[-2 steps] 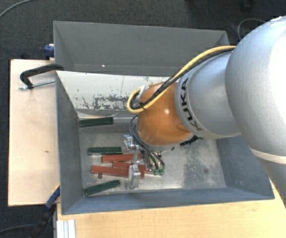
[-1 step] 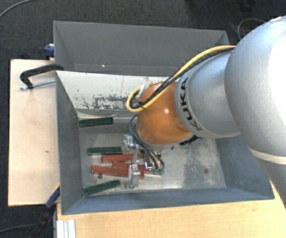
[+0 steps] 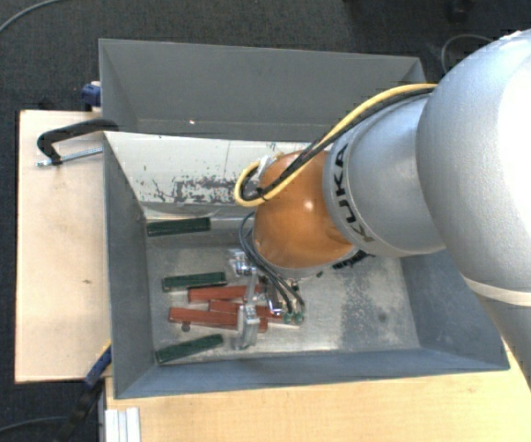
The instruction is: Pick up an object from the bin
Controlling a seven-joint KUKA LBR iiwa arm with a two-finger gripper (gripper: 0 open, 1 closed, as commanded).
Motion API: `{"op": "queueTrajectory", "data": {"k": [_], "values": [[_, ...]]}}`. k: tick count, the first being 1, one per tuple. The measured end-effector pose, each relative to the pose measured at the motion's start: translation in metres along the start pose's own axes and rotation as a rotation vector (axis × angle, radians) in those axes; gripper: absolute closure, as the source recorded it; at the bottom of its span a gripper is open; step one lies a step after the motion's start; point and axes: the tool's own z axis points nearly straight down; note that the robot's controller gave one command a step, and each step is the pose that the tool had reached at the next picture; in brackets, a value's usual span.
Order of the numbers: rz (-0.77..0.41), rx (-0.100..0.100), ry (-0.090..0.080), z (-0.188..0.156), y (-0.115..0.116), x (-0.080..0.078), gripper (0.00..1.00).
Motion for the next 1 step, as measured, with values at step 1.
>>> {"op": "queueTrajectory", "data": {"k": [1], "values": [[0.001,0.000,0.000,-0.0008,0.0008,-0.0010,0.00]]}}
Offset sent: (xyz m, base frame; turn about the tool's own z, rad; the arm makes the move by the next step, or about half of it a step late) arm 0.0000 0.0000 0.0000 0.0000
